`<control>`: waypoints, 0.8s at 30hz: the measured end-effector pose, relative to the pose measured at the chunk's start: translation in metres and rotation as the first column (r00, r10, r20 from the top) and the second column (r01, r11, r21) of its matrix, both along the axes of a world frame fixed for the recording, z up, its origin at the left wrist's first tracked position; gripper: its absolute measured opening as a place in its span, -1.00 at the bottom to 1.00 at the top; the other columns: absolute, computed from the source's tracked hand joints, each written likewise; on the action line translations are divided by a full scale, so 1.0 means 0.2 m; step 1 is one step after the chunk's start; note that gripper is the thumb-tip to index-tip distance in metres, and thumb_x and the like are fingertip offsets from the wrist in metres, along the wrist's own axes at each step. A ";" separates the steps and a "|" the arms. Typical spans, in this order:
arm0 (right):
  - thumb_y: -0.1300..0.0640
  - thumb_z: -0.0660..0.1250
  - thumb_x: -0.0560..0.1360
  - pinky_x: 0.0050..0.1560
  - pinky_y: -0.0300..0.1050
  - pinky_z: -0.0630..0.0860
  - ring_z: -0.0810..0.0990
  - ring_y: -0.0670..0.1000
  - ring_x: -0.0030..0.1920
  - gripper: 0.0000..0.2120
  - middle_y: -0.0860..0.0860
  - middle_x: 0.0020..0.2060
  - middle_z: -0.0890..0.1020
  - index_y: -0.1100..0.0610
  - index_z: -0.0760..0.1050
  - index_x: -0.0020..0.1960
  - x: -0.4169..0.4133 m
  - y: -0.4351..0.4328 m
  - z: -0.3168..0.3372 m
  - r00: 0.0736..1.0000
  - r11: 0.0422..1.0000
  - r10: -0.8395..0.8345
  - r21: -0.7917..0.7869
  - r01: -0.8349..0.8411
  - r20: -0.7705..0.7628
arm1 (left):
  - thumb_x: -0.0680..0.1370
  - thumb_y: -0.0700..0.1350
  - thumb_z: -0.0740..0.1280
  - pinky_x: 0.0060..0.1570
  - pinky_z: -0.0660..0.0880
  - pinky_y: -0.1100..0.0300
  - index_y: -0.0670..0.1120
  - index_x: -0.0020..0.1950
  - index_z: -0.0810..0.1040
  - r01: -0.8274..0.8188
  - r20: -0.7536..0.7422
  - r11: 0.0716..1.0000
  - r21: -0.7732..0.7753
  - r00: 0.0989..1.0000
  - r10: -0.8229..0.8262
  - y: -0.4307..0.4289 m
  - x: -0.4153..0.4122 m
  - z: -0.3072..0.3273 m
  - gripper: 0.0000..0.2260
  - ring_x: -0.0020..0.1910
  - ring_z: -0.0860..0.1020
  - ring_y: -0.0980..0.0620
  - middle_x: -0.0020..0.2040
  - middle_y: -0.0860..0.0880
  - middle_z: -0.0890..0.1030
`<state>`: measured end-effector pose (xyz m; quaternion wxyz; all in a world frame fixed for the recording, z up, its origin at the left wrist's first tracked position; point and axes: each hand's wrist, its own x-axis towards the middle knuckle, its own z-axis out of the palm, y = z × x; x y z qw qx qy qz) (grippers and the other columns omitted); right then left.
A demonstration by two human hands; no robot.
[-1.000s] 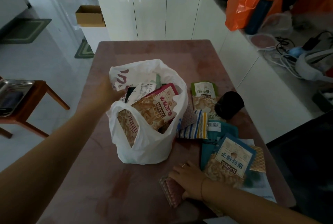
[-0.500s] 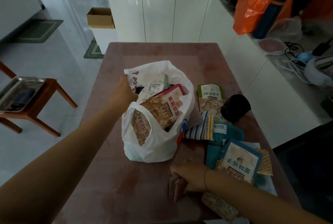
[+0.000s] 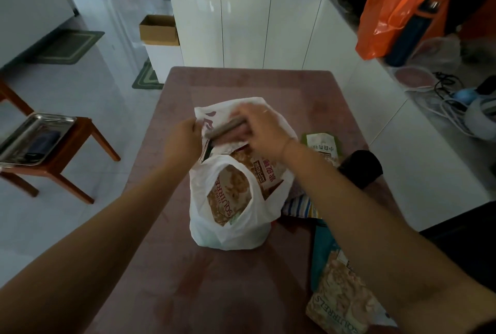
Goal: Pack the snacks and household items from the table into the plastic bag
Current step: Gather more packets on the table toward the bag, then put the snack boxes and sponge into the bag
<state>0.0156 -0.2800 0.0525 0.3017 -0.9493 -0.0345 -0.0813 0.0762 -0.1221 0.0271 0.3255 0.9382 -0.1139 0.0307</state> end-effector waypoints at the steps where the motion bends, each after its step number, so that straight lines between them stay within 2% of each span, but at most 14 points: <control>1: 0.20 0.28 0.47 0.20 -0.14 0.45 0.55 -0.09 0.01 -0.75 -0.10 -0.04 0.58 0.01 0.49 0.12 0.09 0.05 -0.10 0.996 0.984 0.015 -0.175 -0.030 -0.086 | 0.64 -0.05 0.06 -0.33 0.27 0.17 -0.24 -0.05 0.56 -0.002 0.004 1.000 -0.009 1.000 0.002 0.00 0.00 0.00 -0.64 -0.30 0.45 -0.06 -0.26 -0.14 0.53; 3: 0.05 0.23 0.49 0.43 0.19 0.17 0.49 0.08 0.24 -0.72 0.00 0.14 0.58 -0.05 0.48 0.20 0.19 0.10 -0.21 0.980 0.947 0.012 -0.313 -0.074 -0.197 | 0.63 -0.05 0.07 -0.28 0.28 0.18 -0.22 -0.05 0.57 0.008 0.018 1.000 -0.003 1.000 -0.008 0.01 0.01 0.00 -0.65 -0.28 0.48 -0.07 -0.25 -0.12 0.54; 5: 0.02 0.26 0.51 0.48 0.23 0.01 0.34 0.10 0.41 -0.56 0.03 0.35 0.45 -0.02 0.35 0.39 0.22 0.09 -0.21 0.970 0.970 0.084 -0.204 -0.131 -0.227 | 0.63 -0.05 0.07 -0.25 0.28 0.18 -0.21 -0.06 0.57 0.024 0.023 1.000 0.020 0.999 -0.024 0.01 0.02 0.01 -0.65 -0.24 0.51 -0.10 -0.25 -0.11 0.54; 6: 0.09 0.29 0.50 0.48 0.16 0.08 0.32 0.09 0.42 -0.46 0.05 0.40 0.39 0.01 0.27 0.45 0.19 0.09 -0.17 0.958 0.981 0.152 -0.080 -0.176 -0.244 | 0.63 -0.05 0.07 -0.24 0.28 0.17 -0.21 -0.05 0.57 0.028 0.017 0.999 0.031 0.999 -0.028 0.00 0.01 0.01 -0.65 -0.23 0.51 -0.11 -0.24 -0.11 0.53; 8: 0.32 0.29 0.48 0.35 -0.21 0.36 0.40 0.03 0.33 -0.39 0.08 0.41 0.38 0.08 0.23 0.48 0.11 0.05 -0.11 0.933 0.960 0.239 0.210 -0.185 -0.271 | 0.63 -0.05 0.06 -0.23 0.29 0.15 -0.21 -0.03 0.56 0.030 0.007 0.998 0.056 0.999 -0.031 0.00 0.01 0.02 -0.66 -0.22 0.48 -0.09 -0.22 -0.13 0.52; 9: 0.41 0.26 0.46 0.22 -0.40 0.42 0.43 -0.01 0.29 -0.40 0.10 0.39 0.40 0.14 0.26 0.46 0.07 0.01 -0.09 0.937 0.932 0.239 0.330 -0.148 -0.254 | 0.63 -0.06 0.07 -0.21 0.29 0.14 -0.22 -0.02 0.55 0.028 0.007 0.997 0.069 1.000 -0.028 0.00 0.01 0.03 -0.67 -0.22 0.46 -0.08 -0.20 -0.14 0.52; 10: 0.46 0.23 0.45 0.16 -0.47 0.43 0.45 -0.02 0.27 -0.43 0.12 0.37 0.43 0.21 0.30 0.43 0.02 -0.02 -0.06 0.959 0.901 0.192 0.425 -0.088 -0.209 | 0.62 -0.07 0.08 -0.20 0.30 0.13 -0.23 -0.02 0.54 0.023 0.008 0.997 0.079 1.000 -0.024 0.00 0.00 0.03 -0.69 -0.22 0.45 -0.07 -0.18 -0.16 0.53; 13: 0.50 0.22 0.45 0.19 -0.26 0.49 0.53 0.04 0.17 -0.59 0.17 0.17 0.55 0.36 0.41 0.29 -0.17 -0.22 -0.07 0.981 0.742 -0.157 0.643 0.192 -0.111 | 0.60 -0.09 0.12 -0.14 0.38 0.08 -0.27 -0.01 0.54 0.032 0.019 0.995 0.091 0.999 -0.033 -0.01 0.00 0.01 -0.70 -0.14 0.51 -0.17 -0.09 -0.25 0.58; 15: 0.39 0.29 0.47 0.20 -0.14 0.50 0.54 0.04 0.12 -0.67 0.16 0.13 0.57 0.33 0.45 0.24 -0.38 -0.39 -0.17 0.884 0.678 -0.445 0.591 0.436 -0.142 | 0.60 -0.10 0.12 -0.10 0.39 0.07 -0.29 0.01 0.55 0.028 0.028 0.993 0.111 0.999 -0.032 -0.01 0.00 0.00 -0.70 -0.05 0.53 -0.22 -0.05 -0.27 0.58; 16: 0.28 0.36 0.47 0.21 -0.11 0.48 0.53 0.05 0.15 -0.65 0.16 0.16 0.56 0.28 0.45 0.24 -0.52 -0.46 -0.26 0.806 0.659 -0.558 0.485 0.575 -0.197 | 0.60 -0.11 0.12 -0.10 0.38 0.08 -0.30 0.01 0.54 0.030 0.036 0.992 0.121 0.999 -0.035 -0.02 -0.01 0.00 -0.70 -0.04 0.54 -0.24 -0.04 -0.28 0.58; 18: 0.08 0.50 0.36 0.16 0.00 0.51 0.54 0.12 0.17 -0.43 0.16 0.20 0.52 0.22 0.40 0.29 -0.82 -0.55 -0.47 0.617 0.559 -0.698 0.262 0.787 -0.363 | 0.60 -0.12 0.11 -0.12 0.35 0.10 -0.32 0.01 0.54 0.041 0.048 0.988 0.149 0.998 -0.048 -0.03 -0.01 0.01 -0.70 -0.02 0.53 -0.25 -0.03 -0.30 0.58; 20: 0.01 0.58 0.24 0.02 0.04 0.58 0.59 0.13 0.02 -0.25 0.13 0.11 0.55 0.20 0.34 0.30 -1.10 -0.55 -0.65 0.413 0.348 -0.760 0.221 0.911 -0.502 | 0.60 -0.11 0.11 -0.12 0.35 0.09 -0.32 0.03 0.53 0.038 0.045 0.983 0.180 0.998 -0.047 -0.04 -0.03 0.01 -0.68 -0.01 0.52 -0.25 0.00 -0.30 0.57; 21: -0.02 0.59 0.19 -0.01 0.04 0.59 0.60 0.14 -0.03 -0.23 0.13 0.07 0.58 0.20 0.35 0.28 -1.22 -0.54 -0.74 0.344 0.258 -0.762 0.230 0.938 -0.548 | 0.60 -0.10 0.11 -0.11 0.37 0.08 -0.31 0.04 0.53 0.031 0.044 0.981 0.191 0.998 -0.040 -0.05 -0.03 0.01 -0.68 -0.02 0.53 -0.24 0.00 -0.29 0.57; 24: 0.02 0.58 0.25 0.17 0.09 0.53 0.60 0.21 0.12 -0.35 0.20 0.09 0.62 0.27 0.46 0.23 -1.39 -0.48 -0.90 0.186 0.056 -0.689 0.204 0.977 -0.700 | 0.61 -0.05 0.09 -0.15 0.41 0.06 -0.28 0.05 0.52 0.014 0.033 0.974 0.226 0.999 -0.022 -0.06 -0.03 0.01 -0.66 -0.08 0.54 -0.21 -0.05 -0.26 0.58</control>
